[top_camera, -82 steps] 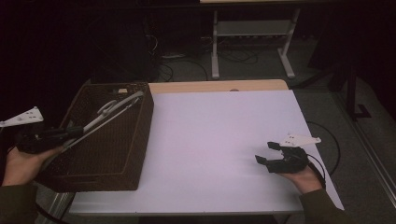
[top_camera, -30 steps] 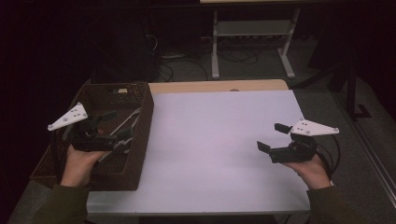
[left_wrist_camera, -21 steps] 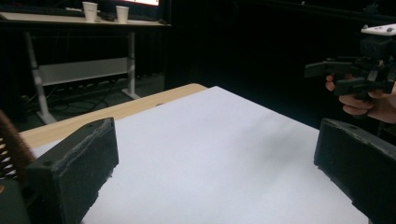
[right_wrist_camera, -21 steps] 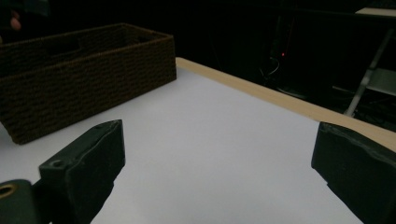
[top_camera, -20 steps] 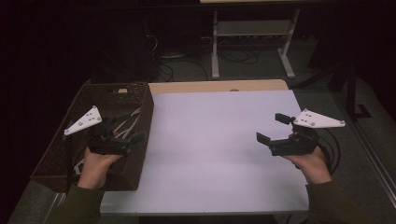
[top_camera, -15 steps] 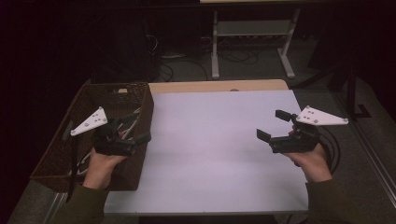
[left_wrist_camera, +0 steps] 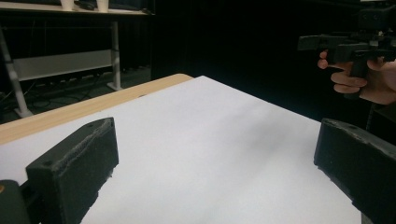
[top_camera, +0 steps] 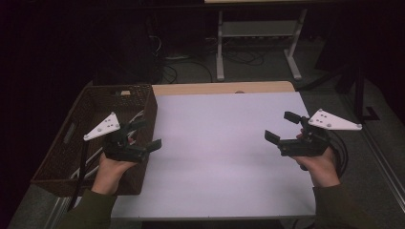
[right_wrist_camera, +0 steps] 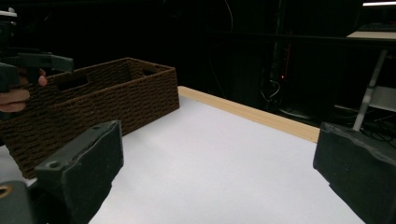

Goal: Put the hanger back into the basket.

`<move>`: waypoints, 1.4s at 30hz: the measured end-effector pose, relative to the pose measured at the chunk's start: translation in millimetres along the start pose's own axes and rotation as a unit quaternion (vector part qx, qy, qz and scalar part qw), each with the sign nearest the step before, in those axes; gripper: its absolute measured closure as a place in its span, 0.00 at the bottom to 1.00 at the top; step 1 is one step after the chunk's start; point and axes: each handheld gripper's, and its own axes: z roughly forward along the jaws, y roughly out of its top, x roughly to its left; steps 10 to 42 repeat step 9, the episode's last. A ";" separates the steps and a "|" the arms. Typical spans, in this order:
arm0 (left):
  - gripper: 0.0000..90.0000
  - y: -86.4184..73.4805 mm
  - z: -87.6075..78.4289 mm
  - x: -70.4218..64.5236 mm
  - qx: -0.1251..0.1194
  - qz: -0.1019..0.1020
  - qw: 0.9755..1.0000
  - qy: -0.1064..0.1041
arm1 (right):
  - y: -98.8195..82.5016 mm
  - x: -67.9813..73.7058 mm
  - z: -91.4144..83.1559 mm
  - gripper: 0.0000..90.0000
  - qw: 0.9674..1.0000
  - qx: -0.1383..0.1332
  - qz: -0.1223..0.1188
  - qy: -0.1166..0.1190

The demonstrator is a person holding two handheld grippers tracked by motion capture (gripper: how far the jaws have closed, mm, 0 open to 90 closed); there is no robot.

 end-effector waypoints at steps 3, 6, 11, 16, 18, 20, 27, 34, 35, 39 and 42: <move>0.00 -0.2 0.5 0.3 0.000 0.000 1.000 -0.001 | -0.6 -0.5 0.2 0.01 1.000 -0.001 -0.003 -0.001; 0.00 -0.4 0.9 0.6 -0.001 -0.002 1.000 -0.003 | -0.9 -0.4 0.2 0.01 1.000 0.000 -0.004 0.000; 0.00 -0.4 0.9 0.6 -0.001 -0.002 1.000 -0.004 | -1.3 0.1 0.3 0.01 1.000 0.003 -0.002 0.001; 0.00 -0.4 0.9 0.6 -0.001 -0.002 1.000 -0.004 | -1.3 0.1 0.3 0.01 1.000 0.003 -0.002 0.001; 0.00 -0.4 0.9 0.6 -0.001 -0.002 1.000 -0.004 | -1.3 0.1 0.3 0.01 1.000 0.003 -0.002 0.001; 0.00 -0.4 0.9 0.6 -0.001 -0.002 1.000 -0.004 | -1.3 0.1 0.3 0.01 1.000 0.003 -0.002 0.001; 0.00 -0.4 0.9 0.6 -0.001 -0.002 1.000 -0.004 | -1.3 0.1 0.3 0.01 1.000 0.003 -0.002 0.001; 0.00 -0.4 0.9 0.6 -0.001 -0.002 1.000 -0.004 | -1.3 0.1 0.3 0.01 1.000 0.003 -0.002 0.001; 0.00 -0.4 0.9 0.6 -0.001 -0.002 1.000 -0.004 | -1.3 0.1 0.3 0.01 1.000 0.003 -0.002 0.001; 0.00 -0.4 0.9 0.6 -0.001 -0.002 1.000 -0.004 | -1.3 0.1 0.3 0.01 1.000 0.003 -0.002 0.001; 0.00 -0.4 0.9 0.6 -0.001 -0.002 1.000 -0.004 | -1.3 0.1 0.3 0.01 1.000 0.003 -0.002 0.001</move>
